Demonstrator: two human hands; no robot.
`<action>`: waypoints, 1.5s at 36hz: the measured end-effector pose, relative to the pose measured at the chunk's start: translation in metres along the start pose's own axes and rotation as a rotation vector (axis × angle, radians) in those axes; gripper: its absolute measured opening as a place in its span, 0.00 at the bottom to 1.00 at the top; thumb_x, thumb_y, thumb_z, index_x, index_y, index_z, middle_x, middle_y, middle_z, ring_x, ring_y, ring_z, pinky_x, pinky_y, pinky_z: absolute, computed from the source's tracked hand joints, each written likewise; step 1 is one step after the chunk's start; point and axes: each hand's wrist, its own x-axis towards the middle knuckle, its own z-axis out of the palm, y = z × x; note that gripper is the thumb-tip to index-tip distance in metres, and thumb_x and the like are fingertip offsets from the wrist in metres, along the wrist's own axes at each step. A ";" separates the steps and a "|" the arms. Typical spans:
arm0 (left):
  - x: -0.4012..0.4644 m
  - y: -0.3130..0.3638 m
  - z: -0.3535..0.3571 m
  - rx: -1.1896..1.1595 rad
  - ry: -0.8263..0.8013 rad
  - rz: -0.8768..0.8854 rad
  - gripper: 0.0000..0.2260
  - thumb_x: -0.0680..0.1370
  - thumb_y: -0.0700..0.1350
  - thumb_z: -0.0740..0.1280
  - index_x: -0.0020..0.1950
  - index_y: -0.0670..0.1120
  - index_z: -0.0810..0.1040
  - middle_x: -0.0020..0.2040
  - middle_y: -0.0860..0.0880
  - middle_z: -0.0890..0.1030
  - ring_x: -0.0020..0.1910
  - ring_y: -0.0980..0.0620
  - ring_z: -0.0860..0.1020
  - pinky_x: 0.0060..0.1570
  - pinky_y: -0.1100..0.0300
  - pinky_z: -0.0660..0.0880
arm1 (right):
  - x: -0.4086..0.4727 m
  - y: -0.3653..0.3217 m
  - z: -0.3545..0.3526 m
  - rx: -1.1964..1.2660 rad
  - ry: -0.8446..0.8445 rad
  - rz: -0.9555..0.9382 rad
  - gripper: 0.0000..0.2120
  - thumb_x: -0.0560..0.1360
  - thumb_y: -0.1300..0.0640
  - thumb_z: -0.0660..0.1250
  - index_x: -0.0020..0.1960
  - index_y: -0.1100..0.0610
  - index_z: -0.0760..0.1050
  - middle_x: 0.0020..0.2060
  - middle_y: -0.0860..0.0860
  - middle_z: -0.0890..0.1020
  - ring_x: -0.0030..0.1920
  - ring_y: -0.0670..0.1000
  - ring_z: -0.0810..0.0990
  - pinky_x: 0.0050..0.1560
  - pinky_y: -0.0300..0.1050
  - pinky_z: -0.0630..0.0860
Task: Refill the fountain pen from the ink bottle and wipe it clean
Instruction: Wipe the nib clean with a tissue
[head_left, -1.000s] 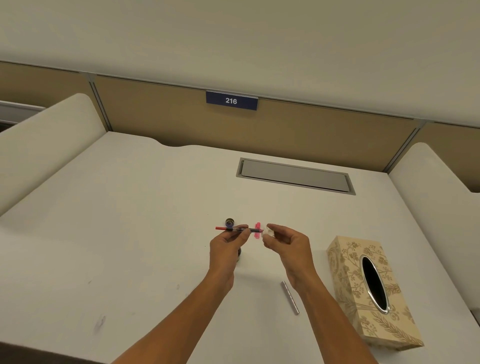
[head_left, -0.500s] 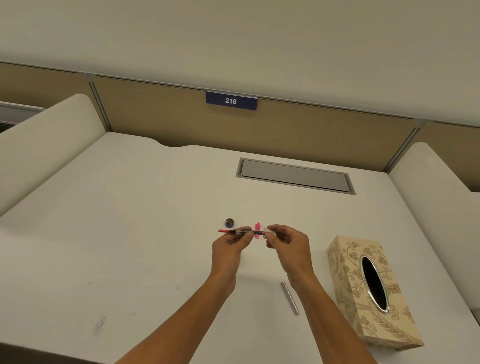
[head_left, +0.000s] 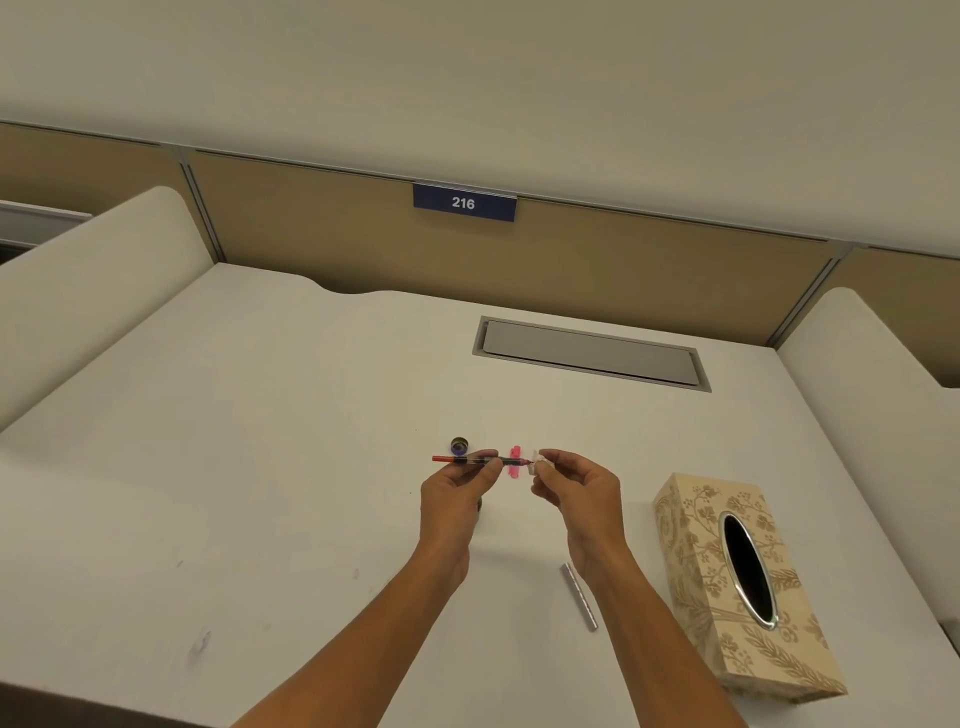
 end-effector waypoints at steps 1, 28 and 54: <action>0.001 0.000 -0.001 -0.002 0.006 0.002 0.05 0.74 0.43 0.73 0.49 0.50 0.84 0.46 0.54 0.85 0.49 0.56 0.77 0.47 0.62 0.71 | 0.001 0.001 -0.001 0.007 0.009 0.006 0.05 0.74 0.65 0.72 0.48 0.58 0.83 0.39 0.52 0.87 0.40 0.50 0.85 0.43 0.40 0.82; 0.015 -0.005 -0.028 -0.096 -0.017 -0.030 0.05 0.76 0.42 0.71 0.48 0.41 0.84 0.44 0.46 0.86 0.49 0.47 0.82 0.56 0.51 0.76 | 0.002 0.016 -0.016 0.091 -0.048 0.085 0.08 0.74 0.66 0.72 0.53 0.61 0.83 0.47 0.61 0.86 0.46 0.54 0.84 0.51 0.47 0.81; 0.011 -0.020 -0.033 -0.097 -0.126 -0.063 0.10 0.80 0.41 0.65 0.57 0.38 0.81 0.36 0.47 0.78 0.37 0.51 0.75 0.52 0.55 0.74 | -0.018 0.027 -0.032 0.062 -0.079 0.116 0.15 0.73 0.66 0.73 0.58 0.57 0.79 0.39 0.53 0.82 0.41 0.56 0.83 0.54 0.53 0.81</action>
